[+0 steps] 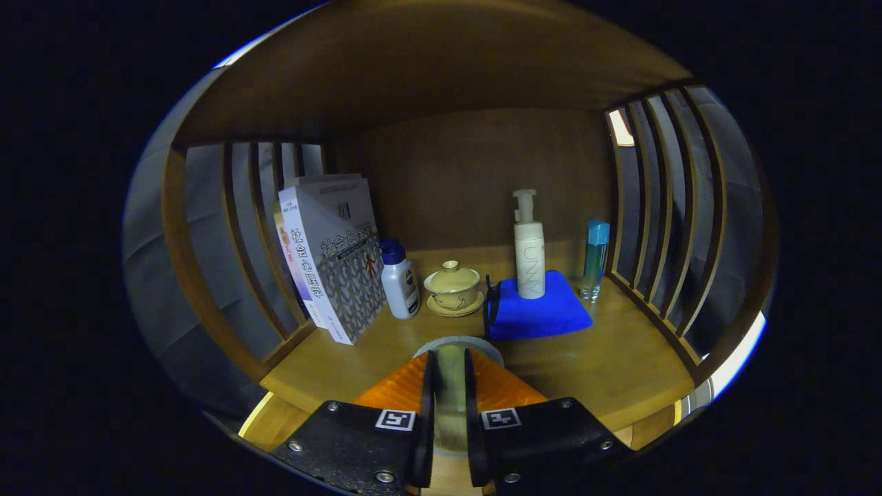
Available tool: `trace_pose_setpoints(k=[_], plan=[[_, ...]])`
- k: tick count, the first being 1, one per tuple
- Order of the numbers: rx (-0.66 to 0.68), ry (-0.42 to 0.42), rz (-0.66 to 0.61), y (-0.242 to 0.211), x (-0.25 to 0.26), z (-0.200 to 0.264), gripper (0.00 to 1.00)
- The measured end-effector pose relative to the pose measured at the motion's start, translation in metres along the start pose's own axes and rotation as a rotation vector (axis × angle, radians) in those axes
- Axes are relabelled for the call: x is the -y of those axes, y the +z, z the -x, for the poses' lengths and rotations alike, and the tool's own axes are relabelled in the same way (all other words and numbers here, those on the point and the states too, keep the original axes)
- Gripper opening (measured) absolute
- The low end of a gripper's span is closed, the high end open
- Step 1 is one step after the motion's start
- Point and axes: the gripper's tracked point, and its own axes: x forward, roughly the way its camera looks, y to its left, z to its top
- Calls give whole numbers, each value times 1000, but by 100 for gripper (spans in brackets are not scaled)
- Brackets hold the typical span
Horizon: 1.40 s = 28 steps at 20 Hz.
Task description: Pull open the drawer, take out the items inside it, and place them on the countertop above the cabinet.
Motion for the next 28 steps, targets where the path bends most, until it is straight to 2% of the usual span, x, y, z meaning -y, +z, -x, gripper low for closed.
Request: trace_pose_setpoints(k=[3,6,12,13,16,23,28], plan=[[16,-30,12,1,1,-18,21],[19,-57,44,-3,3,-26,27],[92,-75,23,9,0,1,91],[119,-79,20,12,0,11,96],[198,-91,25,12,-3,48,95],[316,-76,125,-15,-20,122,95],[342,-53,124,-39,-30,163,95]])
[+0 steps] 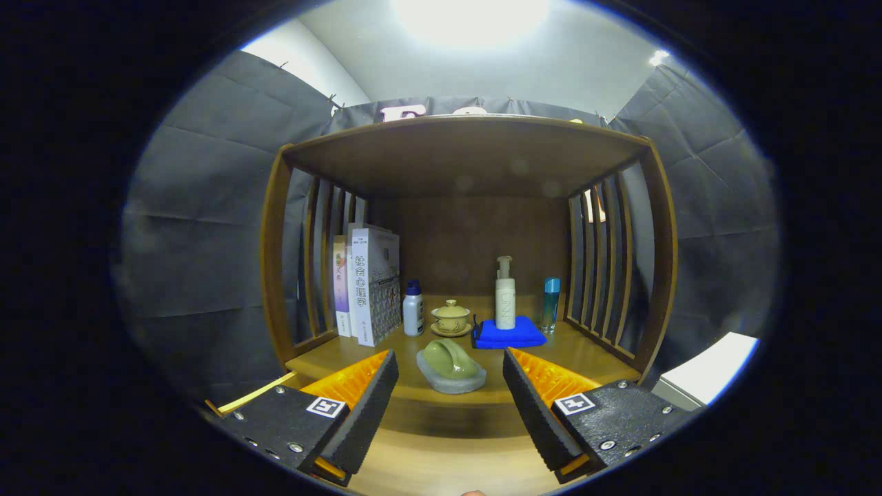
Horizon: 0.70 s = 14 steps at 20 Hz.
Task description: Pull open the drawer, take out the items inside it, and place them on the countertop above the cabinet.
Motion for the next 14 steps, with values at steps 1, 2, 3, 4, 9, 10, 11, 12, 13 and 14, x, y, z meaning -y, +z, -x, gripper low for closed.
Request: trace_pose_setpoints(k=[1,2,3,4,9,10,11,12,13,14], plan=[[-6,8,-3,-5,-2,10,95],[-5,18,-12,-8,-6,18,95],[-9,29,-22,-14,-10,27,95],[-13,35,-28,-18,-12,36,95],[-17,48,-27,-38,-15,77,95],[-6,43,-33,-40,-14,84,95],[8,37,-38,-42,-15,91,95],[20,32,-38,-45,-16,97,95],[28,31,-28,-50,-17,105,94],[29,35,-19,-56,-19,113,94]])
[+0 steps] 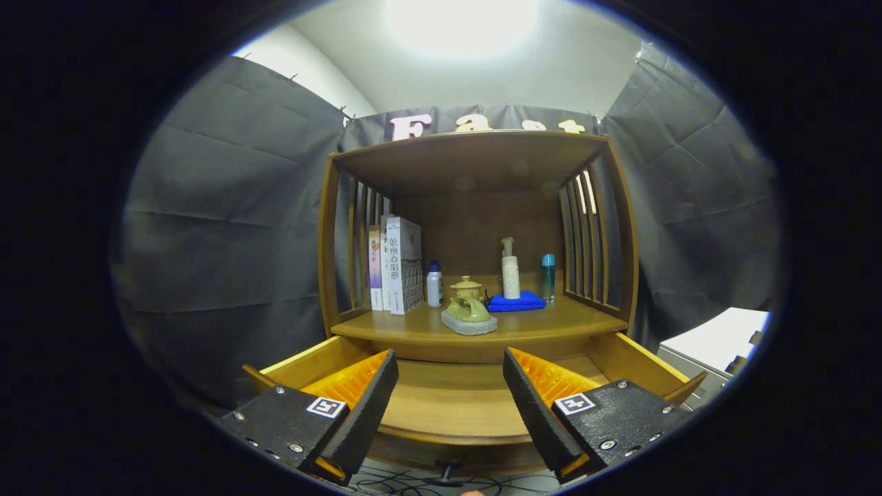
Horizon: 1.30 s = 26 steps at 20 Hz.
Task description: Pull open the drawer, take out the items inside it, and place them on the countertop above the cabinet.
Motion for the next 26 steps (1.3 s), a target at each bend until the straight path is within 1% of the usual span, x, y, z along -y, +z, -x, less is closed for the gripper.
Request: trace_pose_setpoints(k=[2,4,7,9,18,22,26], plan=[[-6,28,-22,-9,-8,14,95],[-6,37,-49,-15,-9,26,95],[-24,37,-18,-32,-6,36,95],[-44,48,-27,-45,-9,42,95],[-143,38,31,-105,-8,43,95],[-168,12,32,-116,-5,36,95],[-180,7,43,-125,-10,34,93]])
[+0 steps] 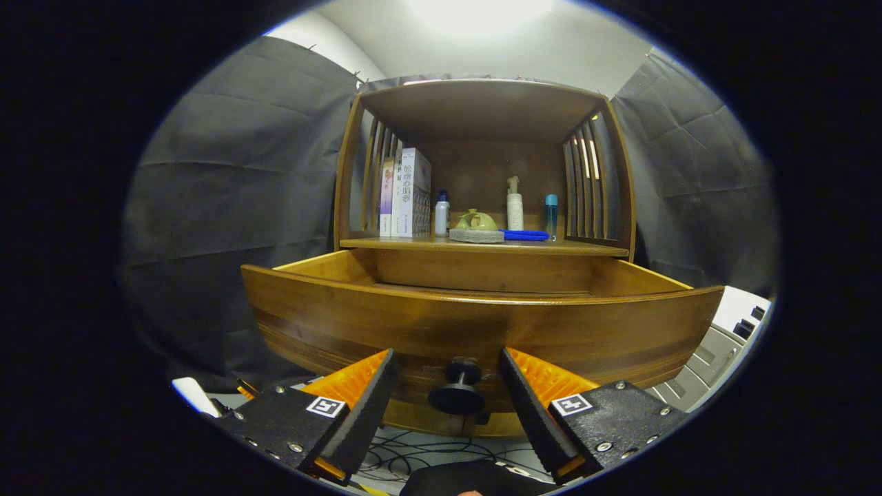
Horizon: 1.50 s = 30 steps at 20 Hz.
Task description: Pull open the drawer, take out the items inside it, and place them on the countertop above the cabinet.
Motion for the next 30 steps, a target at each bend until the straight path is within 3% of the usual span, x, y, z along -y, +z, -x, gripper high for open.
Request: trace_pose_setpoints(k=[11,13,30], plan=[[-16,-91,-81,6,20,-23,93],[-6,-104,-41,6,21,-27,92],[40,-120,-93,28,27,-89,93]])
